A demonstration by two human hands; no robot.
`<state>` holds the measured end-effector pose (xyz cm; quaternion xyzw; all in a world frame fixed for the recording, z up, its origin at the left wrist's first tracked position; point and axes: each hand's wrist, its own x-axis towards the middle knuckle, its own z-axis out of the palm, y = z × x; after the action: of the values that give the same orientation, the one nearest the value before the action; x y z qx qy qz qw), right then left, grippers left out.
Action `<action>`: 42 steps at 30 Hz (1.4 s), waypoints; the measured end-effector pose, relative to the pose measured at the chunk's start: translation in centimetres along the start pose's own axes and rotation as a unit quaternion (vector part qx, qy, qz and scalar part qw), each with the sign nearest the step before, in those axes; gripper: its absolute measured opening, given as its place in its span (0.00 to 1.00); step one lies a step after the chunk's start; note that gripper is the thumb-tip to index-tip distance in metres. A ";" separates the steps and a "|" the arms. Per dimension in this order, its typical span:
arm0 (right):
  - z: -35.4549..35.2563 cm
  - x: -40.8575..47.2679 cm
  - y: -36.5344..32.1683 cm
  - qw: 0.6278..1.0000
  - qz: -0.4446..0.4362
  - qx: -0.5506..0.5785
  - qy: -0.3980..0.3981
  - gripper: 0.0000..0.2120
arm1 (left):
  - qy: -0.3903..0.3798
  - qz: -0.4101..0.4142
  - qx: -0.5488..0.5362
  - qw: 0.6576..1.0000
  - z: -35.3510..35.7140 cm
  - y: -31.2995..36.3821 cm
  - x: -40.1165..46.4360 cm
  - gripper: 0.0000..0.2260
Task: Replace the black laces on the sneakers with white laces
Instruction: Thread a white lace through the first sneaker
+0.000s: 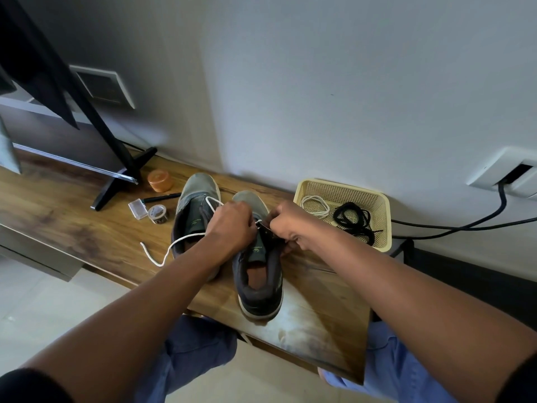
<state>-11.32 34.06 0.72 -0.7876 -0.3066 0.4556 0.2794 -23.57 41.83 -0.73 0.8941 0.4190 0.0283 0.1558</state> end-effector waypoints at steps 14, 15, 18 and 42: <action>-0.4 -0.1 -0.2 1.000 -0.001 0.014 -0.021 0.12 | 0.006 -0.022 -0.037 0.999 -0.3 -0.3 0.2 0.08; -0.4 -0.1 -0.2 1.000 -0.001 0.015 -0.024 0.12 | 0.004 -0.021 -0.034 0.999 -0.3 -0.3 0.2 0.08; -0.4 0.0 0.1 0.999 0.002 0.015 -0.030 0.13 | -0.001 -0.014 -0.025 1.000 -0.2 0.0 0.1 0.08; -0.5 -0.2 -0.2 0.996 -0.060 -0.073 0.003 0.11 | -0.002 -0.007 0.014 1.000 0.4 0.1 0.2 0.11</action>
<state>-10.99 33.98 1.14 -0.7876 -0.3848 0.4123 0.2484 -23.26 41.85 -1.10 0.8933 0.4251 0.0200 0.1445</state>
